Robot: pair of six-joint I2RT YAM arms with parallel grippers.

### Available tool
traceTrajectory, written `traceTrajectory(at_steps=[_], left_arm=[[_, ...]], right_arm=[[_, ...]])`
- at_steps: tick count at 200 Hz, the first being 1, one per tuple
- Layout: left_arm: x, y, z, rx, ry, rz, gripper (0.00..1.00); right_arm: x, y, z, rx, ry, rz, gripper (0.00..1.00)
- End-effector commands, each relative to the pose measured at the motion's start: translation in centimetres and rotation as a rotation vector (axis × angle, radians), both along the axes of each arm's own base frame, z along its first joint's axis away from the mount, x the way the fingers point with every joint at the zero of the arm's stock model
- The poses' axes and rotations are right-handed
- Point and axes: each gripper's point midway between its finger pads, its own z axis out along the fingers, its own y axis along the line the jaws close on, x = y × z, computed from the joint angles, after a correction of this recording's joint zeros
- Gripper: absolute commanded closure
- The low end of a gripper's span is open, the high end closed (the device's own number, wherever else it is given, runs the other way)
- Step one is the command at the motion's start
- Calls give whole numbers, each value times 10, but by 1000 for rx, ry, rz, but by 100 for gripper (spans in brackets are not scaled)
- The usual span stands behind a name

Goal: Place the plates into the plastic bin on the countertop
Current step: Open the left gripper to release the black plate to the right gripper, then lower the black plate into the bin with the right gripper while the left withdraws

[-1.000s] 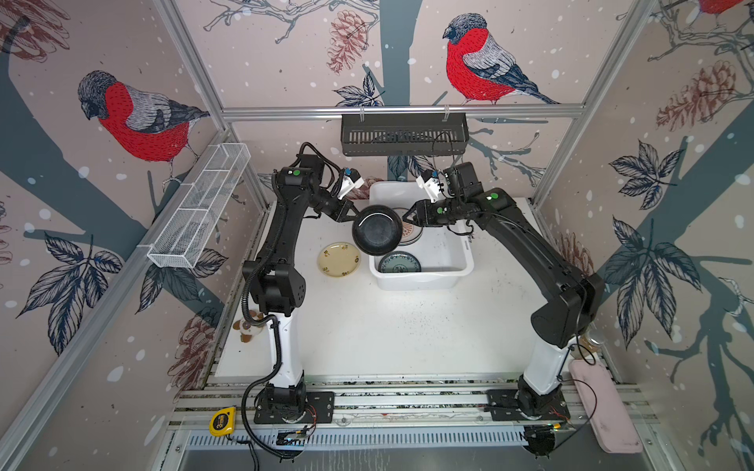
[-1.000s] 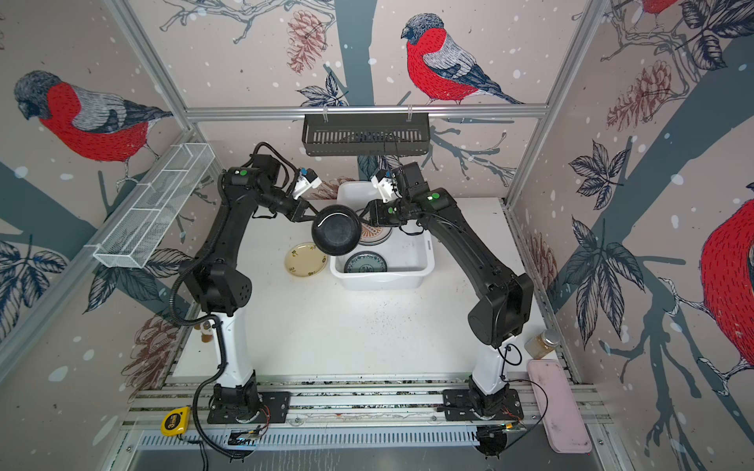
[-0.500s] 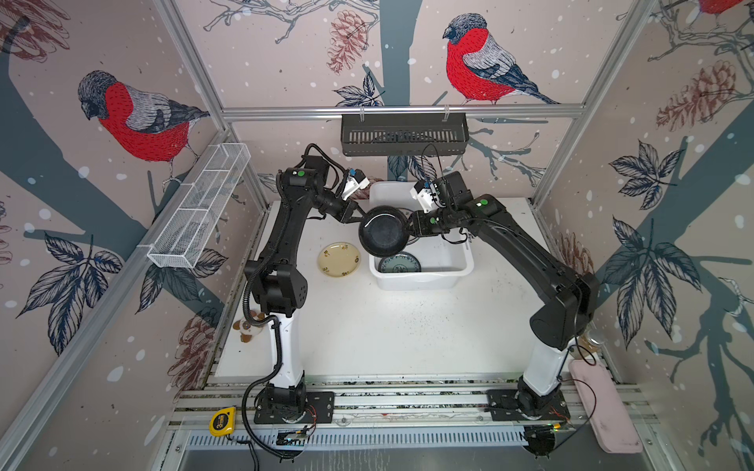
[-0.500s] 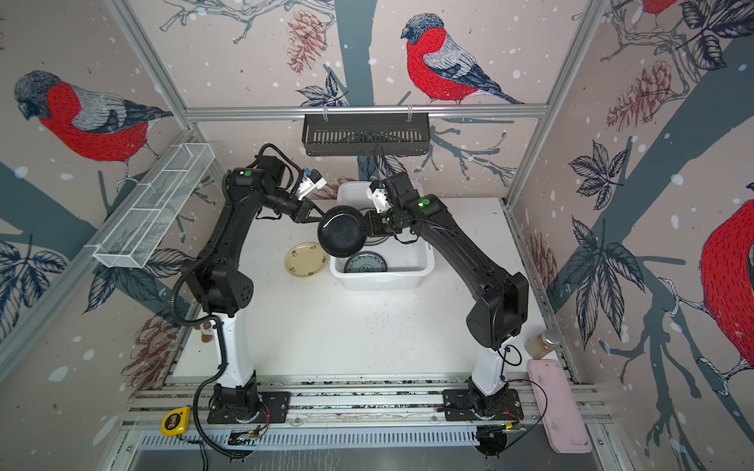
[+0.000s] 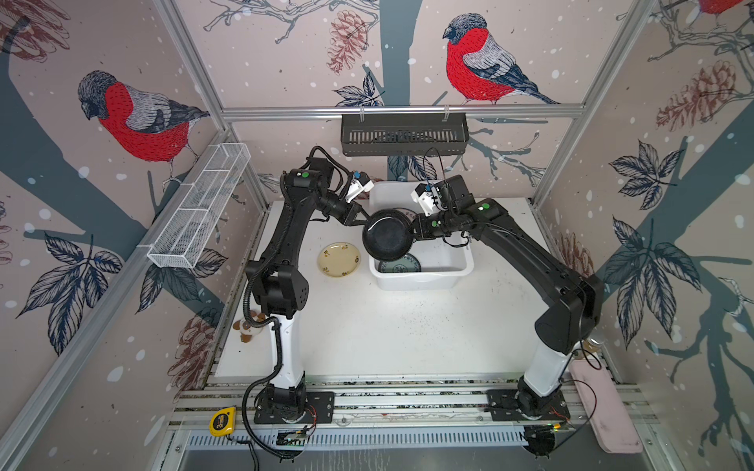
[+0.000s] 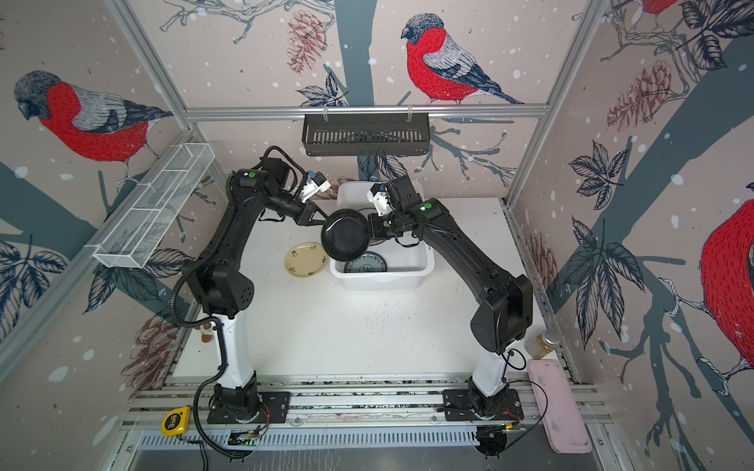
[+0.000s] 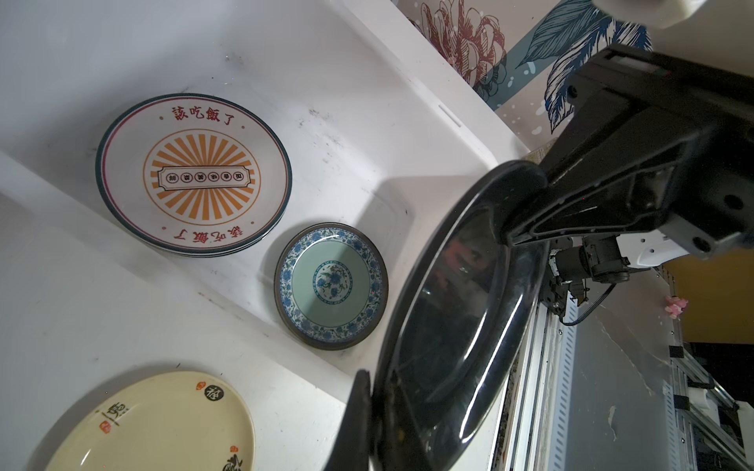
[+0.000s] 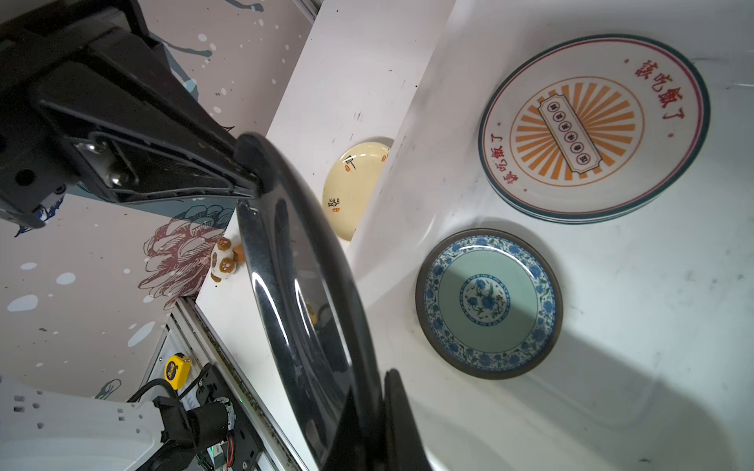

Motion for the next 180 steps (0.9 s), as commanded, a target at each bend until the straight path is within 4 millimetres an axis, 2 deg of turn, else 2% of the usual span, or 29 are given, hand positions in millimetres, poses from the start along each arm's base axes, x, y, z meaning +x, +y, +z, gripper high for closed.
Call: traceTrajectory(at_steps=[1,23,46,63,78,94,118,149,180], left_arm=[[-13,-6,7,-36,43,-16,97],[-15,-9,6,-35,46,-20,77],[-13,-7,8,-26,32,-14,50],[-10,-3,10,-7,11,-2,41],[-5,3,13,2,-8,18,35],[4,15,15,18,-33,56,34],[26,40,23,68,-116,136,33],[52,73,42,166,-307,253,31],[59,81,67,161,-449,331,28]], right_arm=[[4,0,7,27,-20,-13,97],[5,0,9,42,-20,-14,98],[8,-3,11,50,-19,-23,98],[13,-10,11,48,-16,-39,98],[18,-17,11,48,-12,-52,98],[24,-28,10,42,-7,-72,98],[39,-48,-3,5,6,-110,98],[57,-74,-23,-45,35,-153,98],[65,-82,-42,-102,57,-165,98]])
